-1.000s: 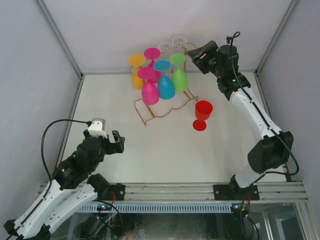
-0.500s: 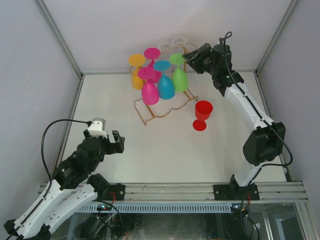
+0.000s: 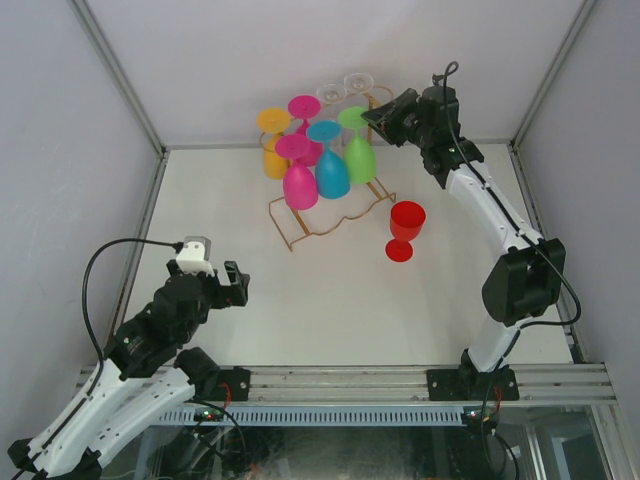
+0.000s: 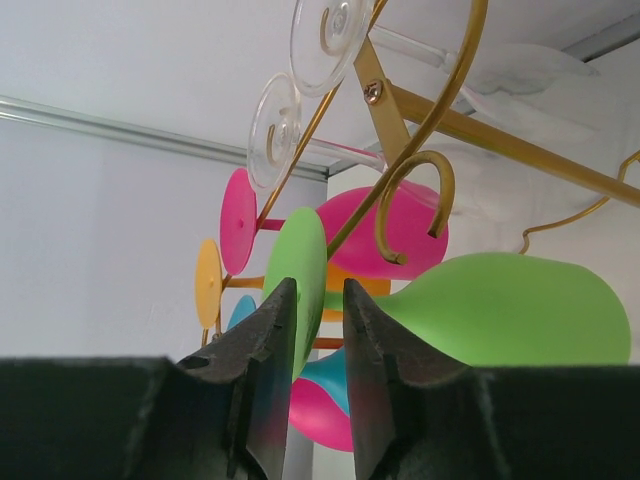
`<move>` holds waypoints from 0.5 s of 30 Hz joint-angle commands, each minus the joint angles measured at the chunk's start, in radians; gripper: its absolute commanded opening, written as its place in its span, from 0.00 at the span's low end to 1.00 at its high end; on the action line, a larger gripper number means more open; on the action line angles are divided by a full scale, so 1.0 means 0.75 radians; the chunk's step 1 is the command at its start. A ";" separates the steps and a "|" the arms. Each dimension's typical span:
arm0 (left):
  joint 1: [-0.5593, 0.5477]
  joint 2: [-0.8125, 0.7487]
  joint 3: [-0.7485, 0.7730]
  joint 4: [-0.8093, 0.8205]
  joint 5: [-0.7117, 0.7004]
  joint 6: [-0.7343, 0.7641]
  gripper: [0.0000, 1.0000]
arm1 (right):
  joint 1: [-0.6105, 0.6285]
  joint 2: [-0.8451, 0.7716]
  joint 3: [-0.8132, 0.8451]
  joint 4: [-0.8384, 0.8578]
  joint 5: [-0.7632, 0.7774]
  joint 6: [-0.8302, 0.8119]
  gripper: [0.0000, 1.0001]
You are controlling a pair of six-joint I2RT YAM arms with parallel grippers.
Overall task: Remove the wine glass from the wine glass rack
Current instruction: Pick up the wine glass from the wine rack.
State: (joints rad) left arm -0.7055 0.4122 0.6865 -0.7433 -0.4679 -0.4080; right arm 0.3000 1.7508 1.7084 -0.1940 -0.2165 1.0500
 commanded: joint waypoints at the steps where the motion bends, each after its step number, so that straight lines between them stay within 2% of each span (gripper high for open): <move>1: 0.006 0.002 0.032 0.048 -0.006 -0.002 1.00 | 0.006 -0.017 0.063 0.033 -0.012 -0.019 0.25; 15: 0.006 0.015 0.032 0.046 -0.004 -0.002 1.00 | 0.005 -0.041 0.081 0.004 -0.004 -0.055 0.15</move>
State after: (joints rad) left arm -0.7055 0.4183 0.6865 -0.7429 -0.4675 -0.4076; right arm 0.3008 1.7508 1.7142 -0.1993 -0.2195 1.0332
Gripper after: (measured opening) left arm 0.998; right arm 0.159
